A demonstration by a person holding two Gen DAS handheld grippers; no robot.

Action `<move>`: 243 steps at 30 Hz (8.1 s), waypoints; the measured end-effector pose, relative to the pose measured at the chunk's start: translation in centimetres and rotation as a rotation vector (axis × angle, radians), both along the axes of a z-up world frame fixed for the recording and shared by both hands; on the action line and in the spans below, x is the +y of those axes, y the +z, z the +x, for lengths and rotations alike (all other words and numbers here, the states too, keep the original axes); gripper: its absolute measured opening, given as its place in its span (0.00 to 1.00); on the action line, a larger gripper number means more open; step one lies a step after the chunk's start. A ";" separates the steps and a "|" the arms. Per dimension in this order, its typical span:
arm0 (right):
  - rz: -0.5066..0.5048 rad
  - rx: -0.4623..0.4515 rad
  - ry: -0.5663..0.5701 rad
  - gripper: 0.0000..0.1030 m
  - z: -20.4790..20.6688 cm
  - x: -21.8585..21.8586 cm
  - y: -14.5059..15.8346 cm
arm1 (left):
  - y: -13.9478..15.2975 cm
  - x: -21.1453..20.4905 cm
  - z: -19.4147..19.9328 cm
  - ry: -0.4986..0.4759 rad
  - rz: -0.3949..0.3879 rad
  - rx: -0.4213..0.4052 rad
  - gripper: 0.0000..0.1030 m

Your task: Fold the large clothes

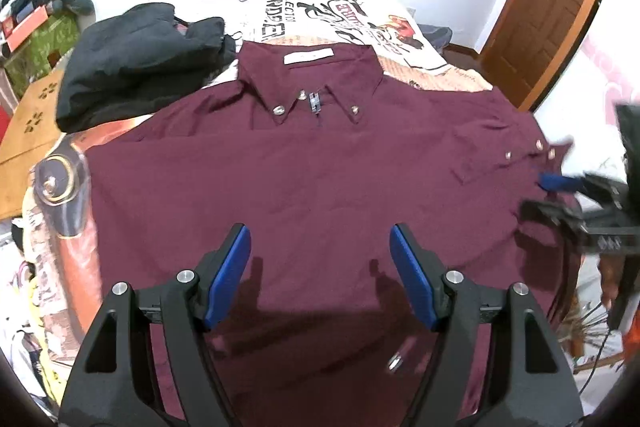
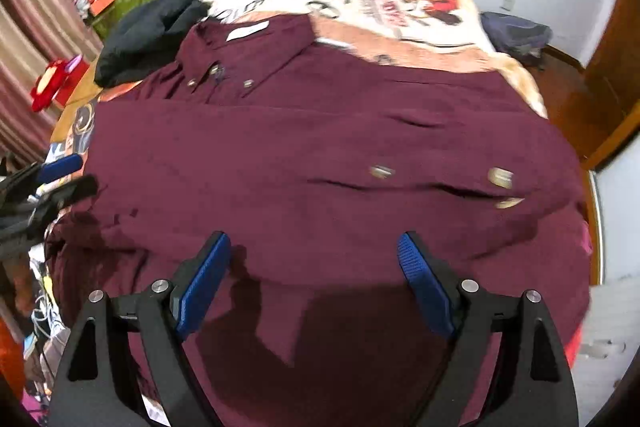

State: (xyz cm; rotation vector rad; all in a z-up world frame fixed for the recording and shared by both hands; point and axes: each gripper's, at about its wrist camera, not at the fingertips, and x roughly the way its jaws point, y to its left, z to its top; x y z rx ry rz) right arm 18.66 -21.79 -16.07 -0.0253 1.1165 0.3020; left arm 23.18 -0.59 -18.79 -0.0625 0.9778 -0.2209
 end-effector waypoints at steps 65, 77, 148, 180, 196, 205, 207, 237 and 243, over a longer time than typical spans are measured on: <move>0.433 -0.340 -0.357 0.09 -2.2 -10.1 11.2 | 6.1 -12.2 -0.1 -0.166 0.159 -0.268 0.69; 0.204 -0.065 -0.194 0.11 -2.0 -3.7 2.8 | 5.1 -9.4 -1.6 -0.154 0.154 -0.251 0.69; 0.475 -0.101 -0.724 0.72 -0.4 -18.2 2.4 | 2.4 -2.6 0.9 0.002 0.052 -0.141 0.69; 0.424 -0.398 -0.492 0.05 1.5 -13.1 14.2 | 3.9 0.6 0.1 0.069 0.095 -0.170 0.69; 0.321 -0.052 0.096 0.05 4.5 16.3 7.7 | 5.5 11.7 -5.6 0.212 0.086 -0.214 0.70; 0.114 0.196 0.335 0.15 1.1 22.7 -0.3 | 1.9 14.5 -6.8 0.288 0.087 -0.127 0.70; 0.086 0.192 0.391 0.30 0.0 23.1 0.2 | 1.4 14.5 -6.6 0.292 0.087 -0.111 0.70; -0.123 -0.149 -0.239 0.68 -2.5 -9.4 2.8 | -8.6 18.3 -3.6 0.397 -0.540 0.327 0.70; -0.003 -0.095 -0.307 0.68 -3.6 -11.2 1.0 | -9.1 18.1 -2.3 0.431 -0.649 0.260 0.50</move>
